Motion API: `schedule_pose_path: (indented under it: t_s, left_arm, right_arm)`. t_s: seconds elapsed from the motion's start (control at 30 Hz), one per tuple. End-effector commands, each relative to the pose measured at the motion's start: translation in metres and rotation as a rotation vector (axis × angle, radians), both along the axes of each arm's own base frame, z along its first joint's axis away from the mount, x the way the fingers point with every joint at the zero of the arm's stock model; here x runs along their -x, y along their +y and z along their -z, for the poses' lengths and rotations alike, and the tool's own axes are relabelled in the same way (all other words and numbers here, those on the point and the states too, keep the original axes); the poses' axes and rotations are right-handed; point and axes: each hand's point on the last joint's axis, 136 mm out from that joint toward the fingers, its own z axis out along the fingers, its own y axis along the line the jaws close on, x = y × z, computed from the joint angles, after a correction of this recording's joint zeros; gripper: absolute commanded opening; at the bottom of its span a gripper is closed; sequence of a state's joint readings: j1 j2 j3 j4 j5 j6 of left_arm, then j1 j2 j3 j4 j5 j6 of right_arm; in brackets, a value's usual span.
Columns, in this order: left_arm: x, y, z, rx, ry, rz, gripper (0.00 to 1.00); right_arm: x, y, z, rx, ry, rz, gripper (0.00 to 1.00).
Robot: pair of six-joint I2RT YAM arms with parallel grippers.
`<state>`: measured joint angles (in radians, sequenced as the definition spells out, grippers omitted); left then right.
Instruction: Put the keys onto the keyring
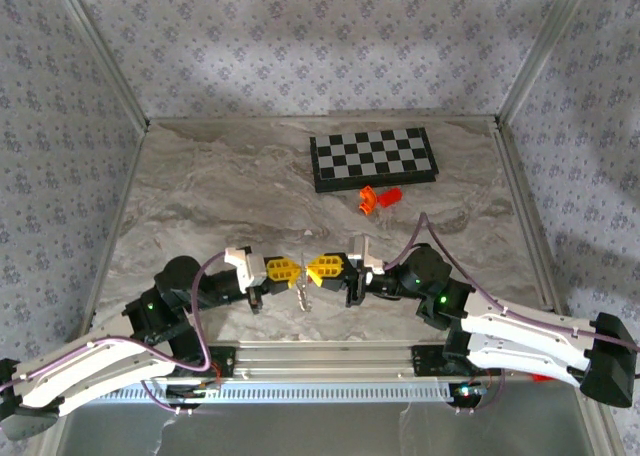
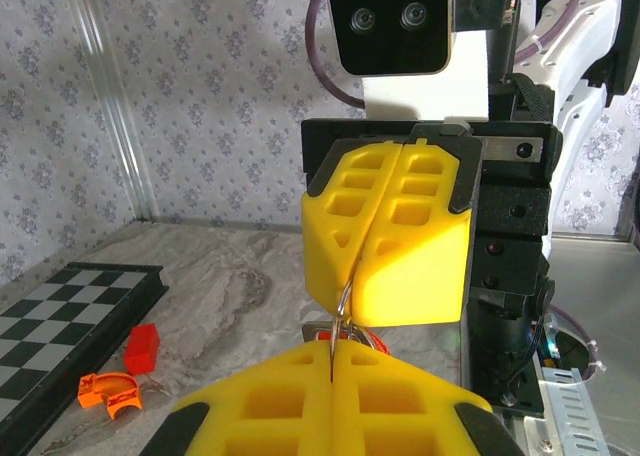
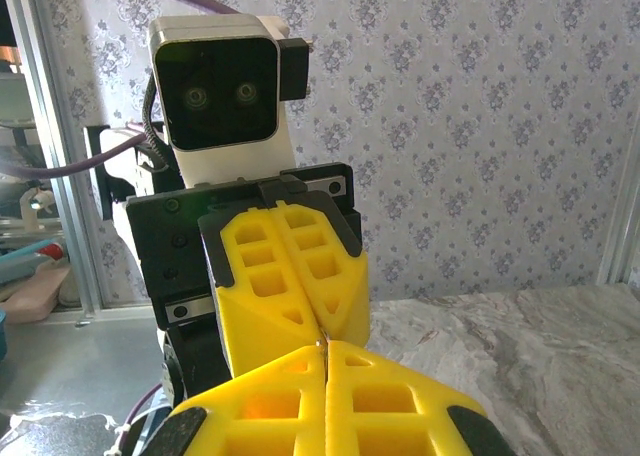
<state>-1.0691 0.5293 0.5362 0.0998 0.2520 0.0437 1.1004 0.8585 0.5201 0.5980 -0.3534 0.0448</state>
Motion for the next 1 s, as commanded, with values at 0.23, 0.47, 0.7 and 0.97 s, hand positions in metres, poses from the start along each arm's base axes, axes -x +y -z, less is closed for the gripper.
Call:
schedule_pose_path:
  t_s: [0.23, 0.47, 0.7, 0.97]
  left_arm:
    - [0.002, -0.003, -0.020, 0.018, -0.030, 0.016, 0.00]
    - [0.004, -0.001, -0.020, 0.016, -0.028, 0.016, 0.00]
    - [0.004, -0.002, -0.020, 0.008, -0.027, 0.019, 0.00]
    - [0.004, -0.002, -0.020, 0.005, -0.026, 0.022, 0.00]
  right_arm:
    - [0.010, 0.006, -0.009, 0.001, -0.043, -0.034, 0.00]
    - [0.012, 0.009, -0.004, 0.034, -0.056, -0.039, 0.00]
    - [0.012, 0.010, 0.000, 0.053, -0.068, -0.040, 0.00]
    - [0.011, 0.008, 0.007, 0.083, -0.084, -0.028, 0.00]
